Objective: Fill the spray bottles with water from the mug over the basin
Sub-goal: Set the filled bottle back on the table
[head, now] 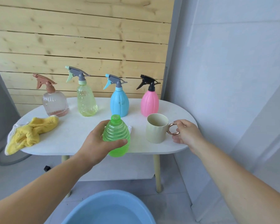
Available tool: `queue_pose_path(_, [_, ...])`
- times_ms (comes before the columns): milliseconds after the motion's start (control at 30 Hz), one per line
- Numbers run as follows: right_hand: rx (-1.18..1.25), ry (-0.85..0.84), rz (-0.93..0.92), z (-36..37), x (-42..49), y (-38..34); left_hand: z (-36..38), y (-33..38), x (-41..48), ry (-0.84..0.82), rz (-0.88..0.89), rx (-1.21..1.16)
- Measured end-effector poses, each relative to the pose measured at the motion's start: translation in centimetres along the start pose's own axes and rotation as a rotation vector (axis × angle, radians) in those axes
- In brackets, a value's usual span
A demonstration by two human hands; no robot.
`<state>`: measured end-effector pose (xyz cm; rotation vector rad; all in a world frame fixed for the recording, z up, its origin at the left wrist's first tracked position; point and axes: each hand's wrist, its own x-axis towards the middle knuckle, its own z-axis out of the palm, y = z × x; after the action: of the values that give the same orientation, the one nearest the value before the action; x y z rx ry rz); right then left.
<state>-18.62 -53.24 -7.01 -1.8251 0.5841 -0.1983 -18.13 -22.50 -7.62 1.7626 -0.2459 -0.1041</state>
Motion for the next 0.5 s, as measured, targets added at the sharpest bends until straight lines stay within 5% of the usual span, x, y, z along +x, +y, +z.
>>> queue_pose_path(267, [-0.146, 0.108, -0.038, -0.1, -0.4, -0.3, 0.2, 0.3, -0.1, 0.005, -0.002, 0.009])
queue_pose_path(400, [-0.287, 0.301, -0.264, -0.2, -1.6, -2.6, -0.3, 0.2, -0.2, 0.011, -0.012, 0.011])
queue_pose_path(500, [-0.212, 0.255, -0.445, 1.0, -3.7, -5.6, -1.2, 0.2, 0.0, 0.033, -0.02, 0.005])
